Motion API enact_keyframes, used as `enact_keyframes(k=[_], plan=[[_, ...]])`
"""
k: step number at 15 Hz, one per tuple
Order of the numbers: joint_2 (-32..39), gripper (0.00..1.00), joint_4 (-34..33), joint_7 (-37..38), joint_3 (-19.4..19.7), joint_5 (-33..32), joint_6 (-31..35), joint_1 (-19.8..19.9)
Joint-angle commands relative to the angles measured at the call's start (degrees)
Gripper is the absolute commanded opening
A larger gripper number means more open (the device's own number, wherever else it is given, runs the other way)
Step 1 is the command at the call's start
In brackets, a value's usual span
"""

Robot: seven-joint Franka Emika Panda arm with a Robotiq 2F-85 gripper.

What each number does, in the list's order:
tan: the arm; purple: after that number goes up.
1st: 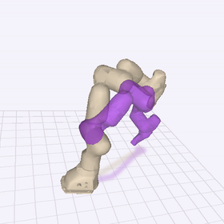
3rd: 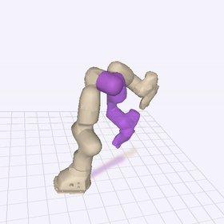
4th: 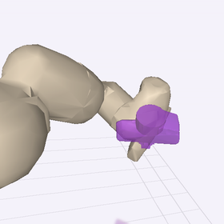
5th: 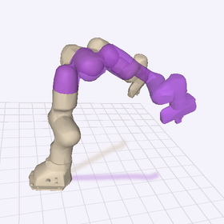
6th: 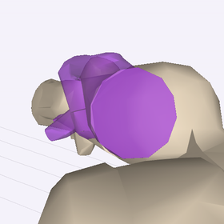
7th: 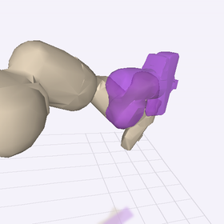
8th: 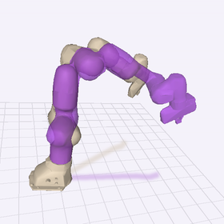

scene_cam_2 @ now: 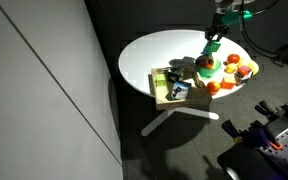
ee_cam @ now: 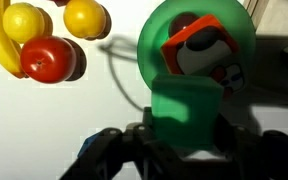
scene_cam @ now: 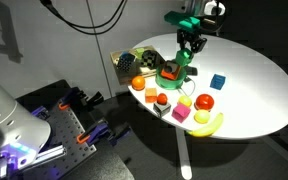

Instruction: Put the dark green block on the tray

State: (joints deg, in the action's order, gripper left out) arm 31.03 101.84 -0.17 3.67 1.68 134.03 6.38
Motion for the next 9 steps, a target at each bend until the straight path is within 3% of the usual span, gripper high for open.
enact_keyframes(k=[1, 9], plan=[[-0.6, 0.31, 0.4, -0.4, -0.1, 0.2, -0.1, 0.1], [-4.4, 0.31, 4.3, -0.4, -1.1, -0.8, 0.4, -2.2]])
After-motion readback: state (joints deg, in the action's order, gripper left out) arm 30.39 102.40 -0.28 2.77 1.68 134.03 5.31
